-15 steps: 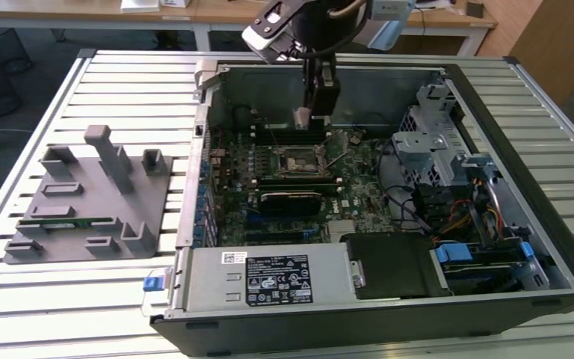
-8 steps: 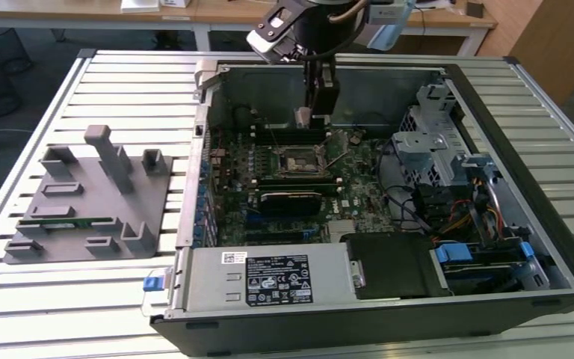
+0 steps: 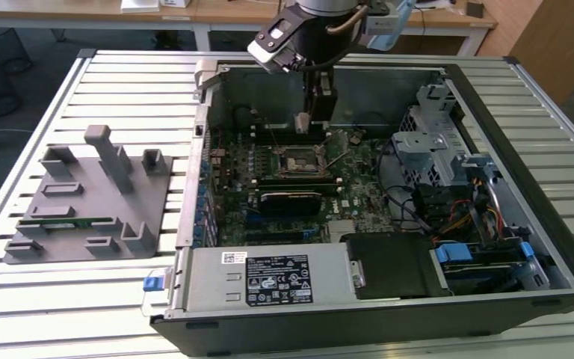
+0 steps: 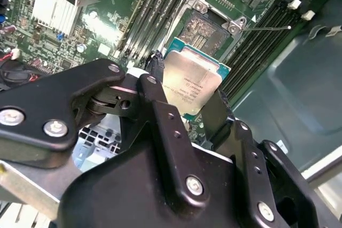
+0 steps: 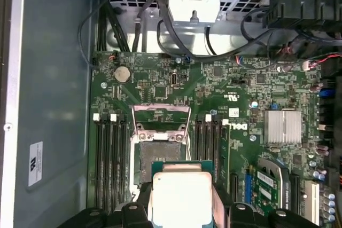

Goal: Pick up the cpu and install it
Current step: 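Place the cpu into insertion slot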

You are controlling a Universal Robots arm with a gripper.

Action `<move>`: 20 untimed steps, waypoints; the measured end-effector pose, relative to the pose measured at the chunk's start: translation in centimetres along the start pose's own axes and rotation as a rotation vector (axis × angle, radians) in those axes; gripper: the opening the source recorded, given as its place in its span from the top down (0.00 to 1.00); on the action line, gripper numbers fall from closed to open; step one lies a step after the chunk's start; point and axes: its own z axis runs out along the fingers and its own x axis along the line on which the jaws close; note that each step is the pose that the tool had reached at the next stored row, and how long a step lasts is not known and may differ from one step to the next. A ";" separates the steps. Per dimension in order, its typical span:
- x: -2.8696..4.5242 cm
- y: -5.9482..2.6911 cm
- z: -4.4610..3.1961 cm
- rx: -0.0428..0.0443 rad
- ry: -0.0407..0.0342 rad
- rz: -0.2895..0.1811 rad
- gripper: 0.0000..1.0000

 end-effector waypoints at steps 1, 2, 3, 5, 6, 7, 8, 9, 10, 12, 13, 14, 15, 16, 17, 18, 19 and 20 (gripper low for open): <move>0.01 0.00 0.18 -0.0002 0.0001 -0.003 0.47; 0.02 -0.01 0.37 -0.0004 0.0003 -0.007 0.47; 0.03 -0.01 0.55 -0.0005 0.0005 -0.011 0.47; 0.04 -0.02 0.91 -0.0007 0.0005 -0.014 0.47; 0.05 -0.02 1.09 -0.0007 0.0005 -0.014 0.47; 0.06 -0.02 1.27 -0.0007 0.0004 -0.014 0.47; 0.06 -0.03 1.47 -0.0007 0.0005 -0.014 0.47; 0.07 -0.03 1.65 -0.0007 0.0005 -0.014 0.47; 0.08 -0.04 1.82 -0.0006 0.0004 -0.014 0.47; 0.10 -0.04 2.18 -0.0006 0.0004 -0.014 0.47; 0.11 -0.05 2.37 -0.0007 0.0005 -0.014 0.47; 0.11 -0.05 2.54 -0.0007 0.0005 -0.014 0.47; 0.12 -0.06 2.73 -0.0007 0.0005 -0.014 0.47; 0.13 -0.06 2.92 -0.0007 0.0004 -0.014 0.47; 0.13 -0.06 3.10 -0.0006 0.0004 -0.014 0.47; 0.14 -0.07 3.27 -0.0007 0.0004 -0.014 0.47; 0.15 -0.07 3.46 -0.0007 0.0005 -0.014 0.47; 0.16 -0.08 3.64 -0.0006 0.0004 -0.014 0.47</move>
